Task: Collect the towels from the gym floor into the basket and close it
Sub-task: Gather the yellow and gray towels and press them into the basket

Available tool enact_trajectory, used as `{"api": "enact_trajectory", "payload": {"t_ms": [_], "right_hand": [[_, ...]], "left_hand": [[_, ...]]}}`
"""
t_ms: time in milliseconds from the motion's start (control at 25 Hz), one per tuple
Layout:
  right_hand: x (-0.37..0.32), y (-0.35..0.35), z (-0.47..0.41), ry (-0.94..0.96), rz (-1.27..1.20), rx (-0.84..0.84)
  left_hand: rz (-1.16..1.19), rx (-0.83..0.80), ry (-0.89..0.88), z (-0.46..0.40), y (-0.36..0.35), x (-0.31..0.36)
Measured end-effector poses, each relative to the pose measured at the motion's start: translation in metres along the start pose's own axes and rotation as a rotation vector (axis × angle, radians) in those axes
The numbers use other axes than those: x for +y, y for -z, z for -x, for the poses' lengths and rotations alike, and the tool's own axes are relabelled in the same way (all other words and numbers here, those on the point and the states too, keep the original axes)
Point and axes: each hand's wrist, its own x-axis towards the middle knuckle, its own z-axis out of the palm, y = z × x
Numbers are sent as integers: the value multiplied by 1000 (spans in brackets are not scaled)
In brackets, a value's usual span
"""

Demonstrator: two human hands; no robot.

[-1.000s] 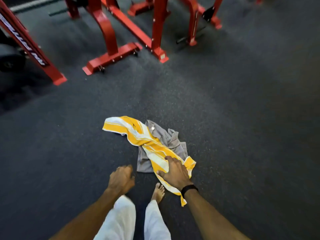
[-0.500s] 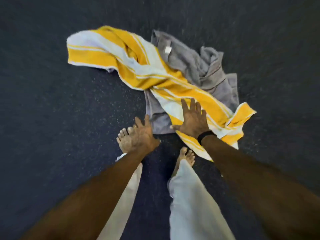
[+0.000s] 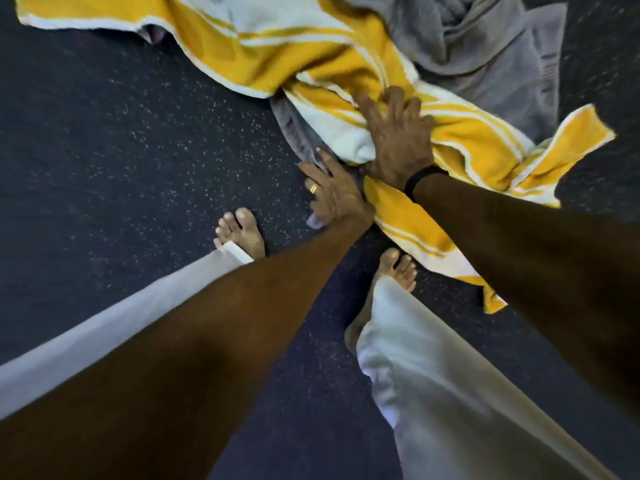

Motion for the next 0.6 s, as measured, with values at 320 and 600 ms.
{"api": "enact_trajectory", "payload": {"t_ms": [320,600], "right_hand": [[30,115,109,-6,-252,-264],[-12,318,255,-51,-428,-53]], "left_hand": [[100,-294,-211,98,119,15],[-91,-111,-448,248,327,40]]}}
